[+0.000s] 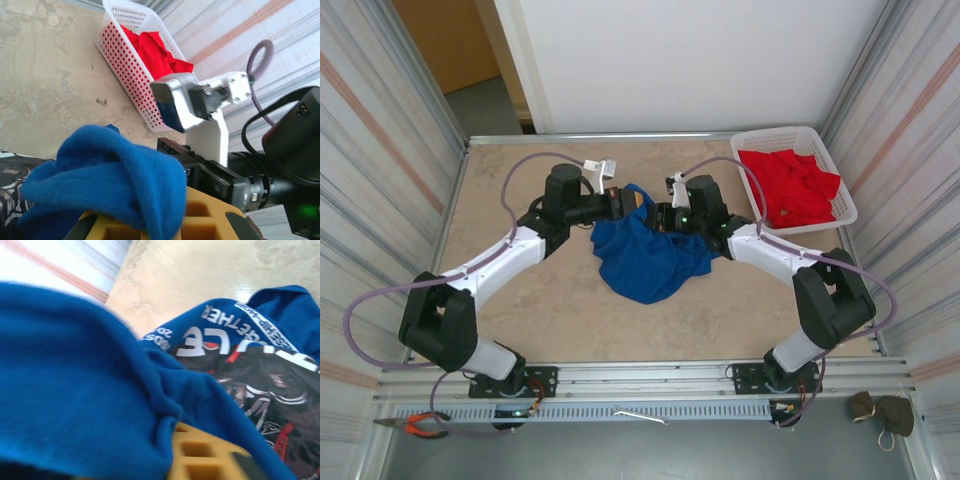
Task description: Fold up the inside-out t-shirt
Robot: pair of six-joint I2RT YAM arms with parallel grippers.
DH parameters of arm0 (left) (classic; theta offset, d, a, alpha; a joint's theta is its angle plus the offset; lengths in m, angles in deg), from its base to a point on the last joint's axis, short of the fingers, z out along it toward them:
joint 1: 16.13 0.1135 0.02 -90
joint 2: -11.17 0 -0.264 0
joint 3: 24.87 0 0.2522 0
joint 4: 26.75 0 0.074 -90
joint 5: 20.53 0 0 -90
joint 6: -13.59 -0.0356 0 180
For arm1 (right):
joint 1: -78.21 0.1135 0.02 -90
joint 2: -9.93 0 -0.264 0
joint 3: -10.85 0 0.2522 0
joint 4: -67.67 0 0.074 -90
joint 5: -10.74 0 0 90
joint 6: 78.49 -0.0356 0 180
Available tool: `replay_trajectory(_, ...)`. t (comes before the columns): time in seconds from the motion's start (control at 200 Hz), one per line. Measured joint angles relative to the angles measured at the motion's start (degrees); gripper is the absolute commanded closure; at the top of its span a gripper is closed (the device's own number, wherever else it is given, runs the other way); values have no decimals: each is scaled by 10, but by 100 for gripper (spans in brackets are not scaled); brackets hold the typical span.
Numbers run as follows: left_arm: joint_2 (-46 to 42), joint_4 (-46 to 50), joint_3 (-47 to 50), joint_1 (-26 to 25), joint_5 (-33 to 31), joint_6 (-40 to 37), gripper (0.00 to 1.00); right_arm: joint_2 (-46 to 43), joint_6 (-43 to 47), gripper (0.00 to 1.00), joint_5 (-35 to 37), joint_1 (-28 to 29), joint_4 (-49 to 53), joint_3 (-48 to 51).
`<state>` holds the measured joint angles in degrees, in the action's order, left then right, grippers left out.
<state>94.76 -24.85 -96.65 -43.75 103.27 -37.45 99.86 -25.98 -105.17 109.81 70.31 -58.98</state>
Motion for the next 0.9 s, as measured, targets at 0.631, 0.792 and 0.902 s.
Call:
replay_trajectory(0.631, -10, -79, 112, 67, -38, 45, 37, -86, -100, 100, -259, -73, -237, 55)
replay_trajectory(0.792, -124, -40, 139, 3, -136, -21, 42, -84, -119, 100, -281, -77, -269, 55)
replay_trajectory(0.902, -167, -39, 139, -39, -183, -72, 44, -83, -127, 100, -284, -78, -280, 55)
